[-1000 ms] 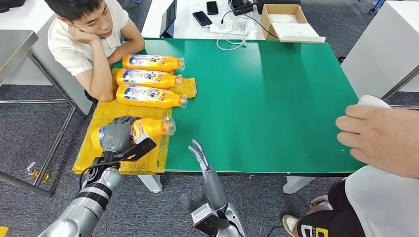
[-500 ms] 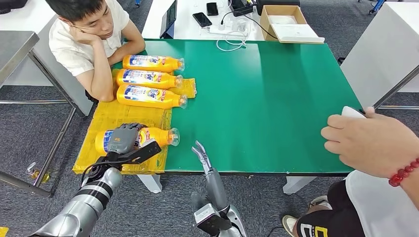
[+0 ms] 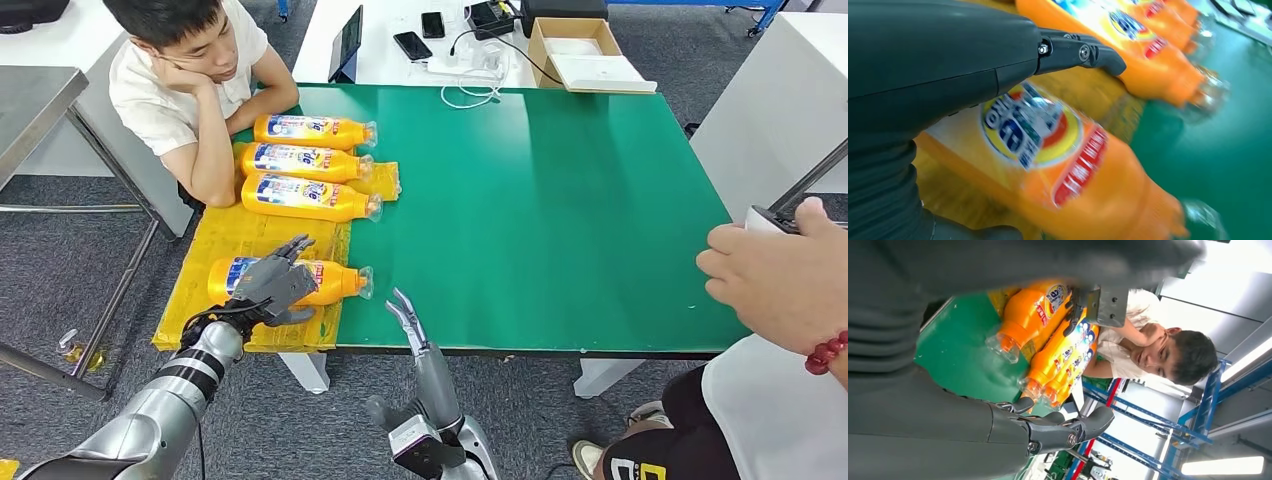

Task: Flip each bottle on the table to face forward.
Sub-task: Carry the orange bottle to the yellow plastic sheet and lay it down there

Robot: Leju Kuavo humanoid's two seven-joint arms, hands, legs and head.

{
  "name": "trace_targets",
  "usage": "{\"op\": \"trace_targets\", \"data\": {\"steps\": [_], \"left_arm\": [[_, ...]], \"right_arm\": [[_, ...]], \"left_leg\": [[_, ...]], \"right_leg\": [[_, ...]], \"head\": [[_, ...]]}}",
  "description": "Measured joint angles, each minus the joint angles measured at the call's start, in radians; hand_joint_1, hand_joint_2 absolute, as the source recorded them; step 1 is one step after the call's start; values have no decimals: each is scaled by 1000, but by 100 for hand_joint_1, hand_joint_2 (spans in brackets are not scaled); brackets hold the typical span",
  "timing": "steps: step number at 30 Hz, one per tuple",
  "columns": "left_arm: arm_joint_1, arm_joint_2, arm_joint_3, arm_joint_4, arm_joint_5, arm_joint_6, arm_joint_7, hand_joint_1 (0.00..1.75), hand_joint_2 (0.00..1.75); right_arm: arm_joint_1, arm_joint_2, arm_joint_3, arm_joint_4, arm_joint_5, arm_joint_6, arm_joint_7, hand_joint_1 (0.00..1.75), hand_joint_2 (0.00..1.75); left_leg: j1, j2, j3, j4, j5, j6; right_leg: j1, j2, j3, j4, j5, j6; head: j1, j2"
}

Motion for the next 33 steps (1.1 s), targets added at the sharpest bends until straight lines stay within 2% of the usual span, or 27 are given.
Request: {"op": "trace_targets", "data": {"steps": [7,11,15,21,25,28,33], "left_arm": [[3,0,3,-10,38,-54,-15,0,175],[15,1,15,-24,97,-99,-58,0,175],[73,-5,38,-99,189,-96,-114,0,175],[246,-30,56,-367,278,51,-181,0,175],[354,-57,56,-573,423,57,-194,0,175],[422,-85,56,-705,538,55,-174,0,175],[512,-112,56,-866,617,71,-157,0,175]], "right_arm": [[0,0,0,7,-4,-1,0,0,0],[-1,0,0,14,-4,-1,0,0,0],[0,-1,2,14,-15,-18,0,0,175],[23,-8,2,-74,-54,-82,0,0,175],[47,-16,2,-197,-72,-129,0,0,0],[62,-19,-6,-295,-88,-178,0,0,0],[87,-8,-58,-350,-167,-148,0,0,0]], "left_leg": [[0,0,3,0,1,0],[0,0,3,0,1,0],[0,2,2,0,1,0],[0,4,-7,0,1,-1],[0,4,-11,1,1,-1],[0,4,-12,1,0,-1],[0,5,-13,1,-1,-1]], "right_leg": [[0,0,3,0,2,1],[0,0,3,0,2,1],[0,1,1,0,2,1],[0,2,-9,0,3,2],[0,2,-12,0,3,2],[0,3,-14,0,2,2],[0,3,-15,0,2,2]], "head": [[0,0],[0,0],[0,0],[0,0],[0,0],[0,0],[0,0]]}}
